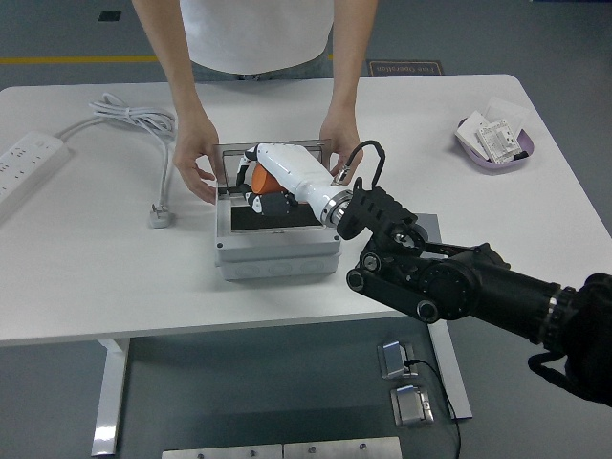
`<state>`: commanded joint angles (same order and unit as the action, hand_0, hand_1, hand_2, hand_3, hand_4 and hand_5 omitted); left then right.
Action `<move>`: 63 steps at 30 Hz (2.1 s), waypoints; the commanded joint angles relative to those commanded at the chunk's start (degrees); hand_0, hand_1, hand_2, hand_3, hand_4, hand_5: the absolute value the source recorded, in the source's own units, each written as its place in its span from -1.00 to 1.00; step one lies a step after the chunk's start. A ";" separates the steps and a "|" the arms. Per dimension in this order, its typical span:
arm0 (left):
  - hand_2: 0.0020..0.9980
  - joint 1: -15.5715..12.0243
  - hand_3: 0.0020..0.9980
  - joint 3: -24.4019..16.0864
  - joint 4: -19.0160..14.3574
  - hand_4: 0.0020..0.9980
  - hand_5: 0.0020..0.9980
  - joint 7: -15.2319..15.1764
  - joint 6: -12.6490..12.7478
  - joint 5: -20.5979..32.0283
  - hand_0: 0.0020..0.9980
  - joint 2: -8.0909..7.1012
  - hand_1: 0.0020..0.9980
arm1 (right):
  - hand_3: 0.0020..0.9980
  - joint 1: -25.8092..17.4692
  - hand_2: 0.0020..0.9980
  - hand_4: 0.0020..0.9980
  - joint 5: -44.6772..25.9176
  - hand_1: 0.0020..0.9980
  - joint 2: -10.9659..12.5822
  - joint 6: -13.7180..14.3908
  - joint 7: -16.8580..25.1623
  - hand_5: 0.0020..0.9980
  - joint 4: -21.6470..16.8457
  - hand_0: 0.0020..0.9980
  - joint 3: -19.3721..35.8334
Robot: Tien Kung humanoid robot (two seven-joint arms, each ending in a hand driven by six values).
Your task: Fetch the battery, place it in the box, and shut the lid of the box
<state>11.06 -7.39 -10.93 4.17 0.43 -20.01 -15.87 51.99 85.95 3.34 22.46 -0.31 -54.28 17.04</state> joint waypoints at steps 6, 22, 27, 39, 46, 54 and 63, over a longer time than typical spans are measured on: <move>0.39 0.15 0.27 1.11 -0.14 0.34 -0.07 -0.38 0.07 0.89 0.46 0.06 0.52 | -0.39 -0.57 -0.53 -1.00 -0.86 -0.54 -0.13 -0.44 1.70 -1.00 1.07 -0.76 -0.16; 0.39 0.14 0.27 2.18 -0.26 0.32 -0.06 -0.64 0.03 1.52 0.46 0.15 0.52 | 0.34 -1.96 0.22 -0.20 -2.82 0.15 -0.27 1.60 3.98 -0.73 2.23 0.27 0.34; 0.39 0.10 0.27 2.18 -0.30 0.31 -0.07 -0.60 0.02 1.38 0.46 0.20 0.52 | 0.38 -2.37 0.26 0.04 -3.37 0.18 -0.16 1.64 4.40 -0.76 2.25 0.31 0.75; 0.38 0.27 0.26 2.08 -0.33 0.30 -0.08 -0.65 0.17 0.68 0.46 0.20 0.52 | 0.47 -3.21 0.28 0.47 -4.47 0.18 0.00 0.23 5.36 -0.71 2.95 0.35 1.05; 0.38 0.23 0.25 1.76 -0.32 0.28 -0.10 -0.58 0.24 0.26 0.46 0.25 0.52 | 0.47 -3.46 0.26 0.52 -4.53 0.18 0.27 -0.86 5.15 -0.73 2.84 0.38 1.43; 0.38 -0.12 0.25 1.94 -0.27 0.26 -0.12 -0.66 0.39 1.27 0.46 0.26 0.51 | 0.48 -5.08 0.24 0.70 -12.40 0.18 5.74 -2.58 5.78 -0.69 -4.35 0.39 5.28; 0.38 -0.61 0.25 1.14 -0.16 0.23 -0.15 -0.26 0.40 0.96 0.46 0.32 0.51 | 0.43 -2.55 0.22 0.66 -20.34 0.16 13.02 -5.21 3.59 -0.54 -16.27 0.37 9.77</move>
<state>10.45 -6.24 -11.10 3.91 0.83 -19.05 -15.55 49.44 65.61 16.36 17.25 3.28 -70.56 26.81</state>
